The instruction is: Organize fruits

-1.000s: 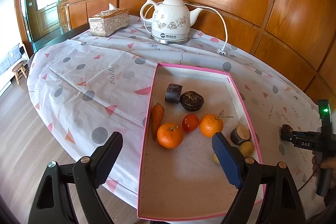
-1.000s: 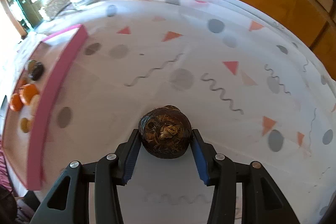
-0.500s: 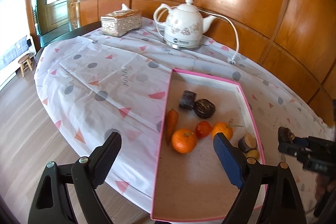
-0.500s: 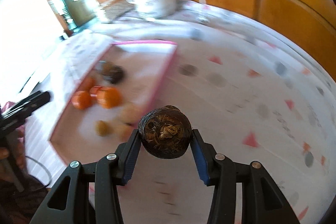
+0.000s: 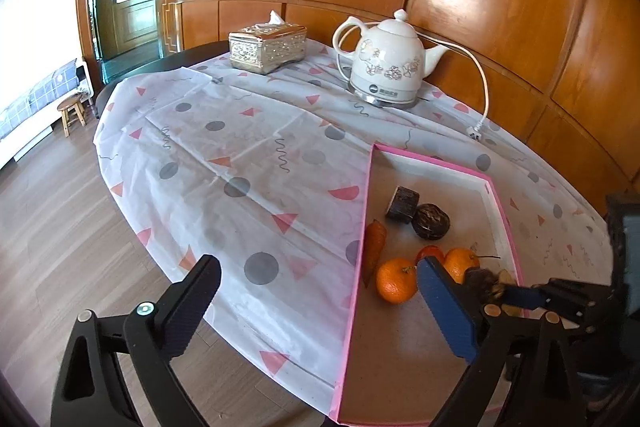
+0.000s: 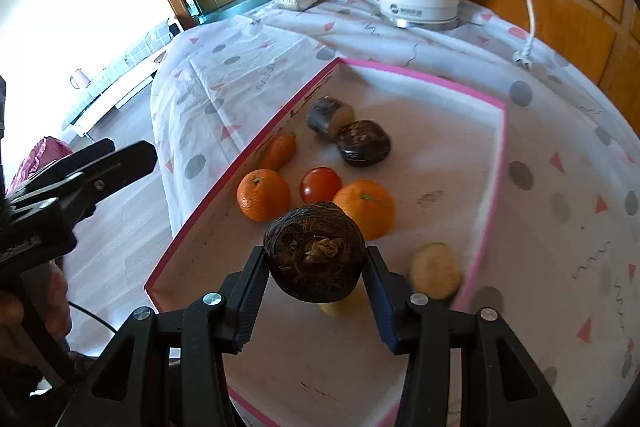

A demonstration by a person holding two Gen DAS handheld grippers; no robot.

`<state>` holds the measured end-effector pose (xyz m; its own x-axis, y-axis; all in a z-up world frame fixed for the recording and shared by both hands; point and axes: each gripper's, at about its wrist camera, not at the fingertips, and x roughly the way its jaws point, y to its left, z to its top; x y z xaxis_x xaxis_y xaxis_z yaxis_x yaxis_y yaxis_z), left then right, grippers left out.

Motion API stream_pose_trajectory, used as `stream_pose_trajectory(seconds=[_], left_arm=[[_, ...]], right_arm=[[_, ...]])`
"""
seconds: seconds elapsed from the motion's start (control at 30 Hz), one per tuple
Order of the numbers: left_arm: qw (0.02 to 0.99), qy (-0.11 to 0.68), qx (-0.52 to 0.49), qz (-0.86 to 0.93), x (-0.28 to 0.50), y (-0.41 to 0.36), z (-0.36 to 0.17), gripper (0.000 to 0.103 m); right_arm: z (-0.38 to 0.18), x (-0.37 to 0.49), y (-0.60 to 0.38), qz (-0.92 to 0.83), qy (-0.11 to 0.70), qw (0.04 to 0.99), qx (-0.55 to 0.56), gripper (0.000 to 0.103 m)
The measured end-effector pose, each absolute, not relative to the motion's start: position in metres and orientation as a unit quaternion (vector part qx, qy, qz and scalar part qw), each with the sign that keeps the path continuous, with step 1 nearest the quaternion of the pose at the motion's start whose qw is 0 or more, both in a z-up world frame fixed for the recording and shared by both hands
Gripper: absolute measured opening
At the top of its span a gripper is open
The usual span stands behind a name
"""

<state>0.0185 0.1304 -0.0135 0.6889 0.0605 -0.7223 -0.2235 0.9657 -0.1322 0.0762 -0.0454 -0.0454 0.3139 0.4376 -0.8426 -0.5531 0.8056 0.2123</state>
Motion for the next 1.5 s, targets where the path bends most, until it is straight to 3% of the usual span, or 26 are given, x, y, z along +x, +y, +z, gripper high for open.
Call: stream_pose_trajectory(seconds=[0.23, 0.3, 0.93, 1.5], left_arm=[[0.919, 0.374, -0.098, 0.077, 0.016, 0.125, -0.009, 0.103], [0.922, 0.368, -0.095, 0.075, 0.015, 0.121, -0.006, 0.103], [0.955, 0.291, -0.025, 0.061, -0.004, 0.058, 0.027, 0.103], [0.955, 0.292, -0.009, 0.057, -0.013, 0.034, 0.021, 0.103]], right_arm=[[-0.052, 0.077, -0.05, 0.296, 0.504, 0.81, -0.031, 0.05], [-0.046, 0.073, -0.057, 0.299, 0.496, 0.816, -0.015, 0.058], [-0.012, 0.017, -0.126, 0.103, 0.399, 0.911, 0.004, 0.058], [-0.011, 0.007, -0.139, 0.075, 0.386, 0.919, 0.018, 0.059]])
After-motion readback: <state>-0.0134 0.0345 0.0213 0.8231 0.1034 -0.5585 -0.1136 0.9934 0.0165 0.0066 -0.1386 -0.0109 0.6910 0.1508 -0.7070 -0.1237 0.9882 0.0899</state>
